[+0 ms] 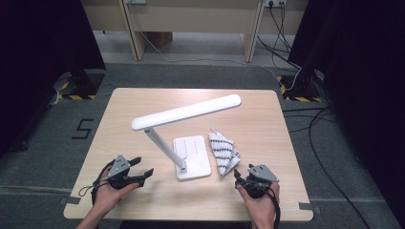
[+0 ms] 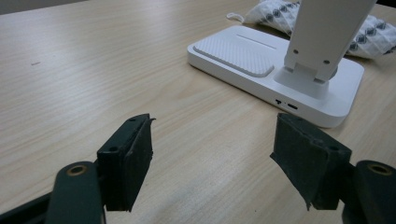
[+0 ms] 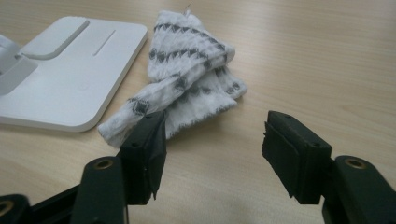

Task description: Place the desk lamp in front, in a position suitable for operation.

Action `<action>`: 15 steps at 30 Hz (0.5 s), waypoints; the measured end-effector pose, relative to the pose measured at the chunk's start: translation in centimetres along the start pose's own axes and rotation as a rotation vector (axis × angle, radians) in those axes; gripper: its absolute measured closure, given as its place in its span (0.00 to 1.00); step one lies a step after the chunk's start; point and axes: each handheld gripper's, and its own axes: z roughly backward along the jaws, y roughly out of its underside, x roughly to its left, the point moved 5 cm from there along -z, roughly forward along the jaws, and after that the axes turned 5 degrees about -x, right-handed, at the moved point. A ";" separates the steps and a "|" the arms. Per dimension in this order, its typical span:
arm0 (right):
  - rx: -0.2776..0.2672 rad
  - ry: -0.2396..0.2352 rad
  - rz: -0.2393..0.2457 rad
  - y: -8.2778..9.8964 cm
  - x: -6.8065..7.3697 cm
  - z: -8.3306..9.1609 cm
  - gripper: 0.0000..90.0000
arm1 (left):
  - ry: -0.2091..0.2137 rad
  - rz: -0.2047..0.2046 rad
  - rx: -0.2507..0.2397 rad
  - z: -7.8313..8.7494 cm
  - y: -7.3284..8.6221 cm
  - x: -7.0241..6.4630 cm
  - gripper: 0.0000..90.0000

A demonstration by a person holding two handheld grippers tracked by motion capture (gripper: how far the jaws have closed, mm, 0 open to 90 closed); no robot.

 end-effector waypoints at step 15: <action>0.030 -0.109 0.018 -0.7 3.4 -0.9 0.69 | 0.093 -0.038 -0.044 -0.2 -1.7 -3.1 0.32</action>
